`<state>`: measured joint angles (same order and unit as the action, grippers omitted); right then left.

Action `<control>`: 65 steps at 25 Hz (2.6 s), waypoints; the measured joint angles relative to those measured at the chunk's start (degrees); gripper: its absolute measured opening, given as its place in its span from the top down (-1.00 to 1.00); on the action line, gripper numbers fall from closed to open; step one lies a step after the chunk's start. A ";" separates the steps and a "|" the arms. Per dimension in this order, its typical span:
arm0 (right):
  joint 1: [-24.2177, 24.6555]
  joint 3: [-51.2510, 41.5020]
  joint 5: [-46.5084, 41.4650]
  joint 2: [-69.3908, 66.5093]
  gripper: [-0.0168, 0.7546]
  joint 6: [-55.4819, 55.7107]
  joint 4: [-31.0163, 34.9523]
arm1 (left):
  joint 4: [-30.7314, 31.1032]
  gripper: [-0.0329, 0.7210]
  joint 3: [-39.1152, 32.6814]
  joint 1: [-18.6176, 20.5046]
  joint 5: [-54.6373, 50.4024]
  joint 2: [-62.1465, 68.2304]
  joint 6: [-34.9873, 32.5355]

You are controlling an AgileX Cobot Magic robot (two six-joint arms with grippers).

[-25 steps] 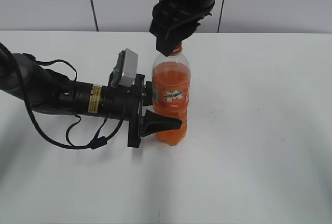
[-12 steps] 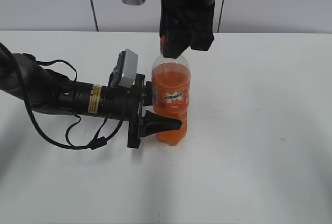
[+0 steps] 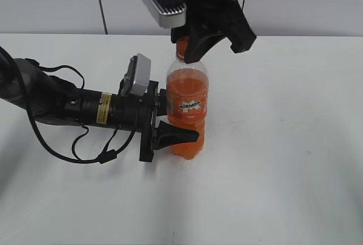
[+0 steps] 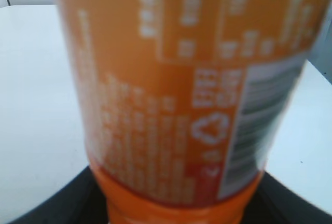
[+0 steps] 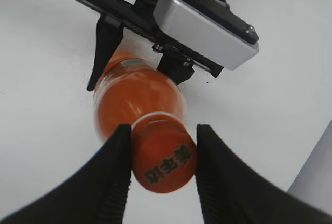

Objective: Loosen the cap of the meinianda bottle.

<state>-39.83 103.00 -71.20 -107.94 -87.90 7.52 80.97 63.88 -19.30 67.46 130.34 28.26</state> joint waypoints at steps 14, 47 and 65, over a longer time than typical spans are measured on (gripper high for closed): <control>0.05 0.00 -0.11 0.05 0.23 -6.83 0.87 | 0.06 -0.13 0.00 0.00 0.05 0.00 -0.05; 0.00 0.00 0.72 1.56 -0.19 19.78 5.14 | -0.17 -0.13 0.00 -0.06 -0.10 0.00 0.65; 0.00 0.00 1.71 5.74 -0.19 95.25 1.76 | -0.17 -0.13 0.00 -0.06 -0.15 0.00 0.65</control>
<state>-39.83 103.00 -69.49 -102.20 7.35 9.28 80.80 63.88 -19.36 67.31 130.34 28.91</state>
